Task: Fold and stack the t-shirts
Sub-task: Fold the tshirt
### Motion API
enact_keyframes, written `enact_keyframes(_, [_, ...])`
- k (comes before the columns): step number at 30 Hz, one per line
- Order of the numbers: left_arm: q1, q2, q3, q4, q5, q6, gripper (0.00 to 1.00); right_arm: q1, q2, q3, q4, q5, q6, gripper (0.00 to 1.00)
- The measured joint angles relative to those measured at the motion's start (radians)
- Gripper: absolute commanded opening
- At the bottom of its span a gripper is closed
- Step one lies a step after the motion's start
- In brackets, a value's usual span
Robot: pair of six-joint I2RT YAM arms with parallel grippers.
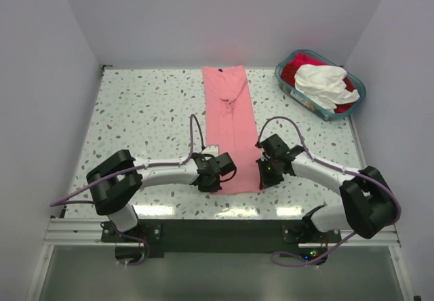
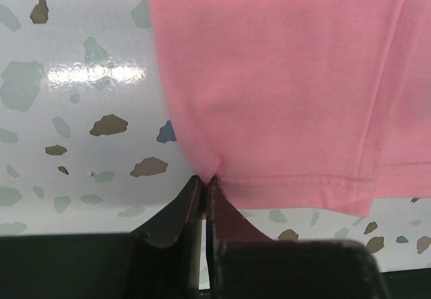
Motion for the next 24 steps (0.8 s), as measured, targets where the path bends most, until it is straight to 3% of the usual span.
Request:
enact_keyframes(2, [-0.008,-0.007,-0.009,0.006,-0.003,-0.004,0.0,0.013,0.0,0.0,0.0,0.0,0.001,0.0])
enact_keyframes(8, [-0.056,-0.047,-0.05,-0.003,-0.007,-0.017,0.0,0.149,-0.013,-0.004,-0.022,0.008,0.048,0.0])
enact_keyframes(13, [-0.202,-0.106,-0.093,-0.111,0.034,-0.046,0.0,0.32,-0.108,-0.023,-0.13,-0.005,0.136,0.0])
enact_keyframes(17, [-0.285,-0.135,-0.093,-0.203,0.074,-0.055,0.0,0.372,-0.197,-0.023,-0.23,-0.043,0.177,0.0])
enact_keyframes(20, [-0.259,-0.159,-0.07,-0.255,0.089,-0.029,0.0,0.372,-0.19,0.037,-0.332,-0.038,0.177,0.0])
enact_keyframes(24, [-0.09,-0.198,-0.01,-0.251,0.094,0.069,0.0,0.347,-0.114,0.237,-0.412,0.07,0.129,0.0])
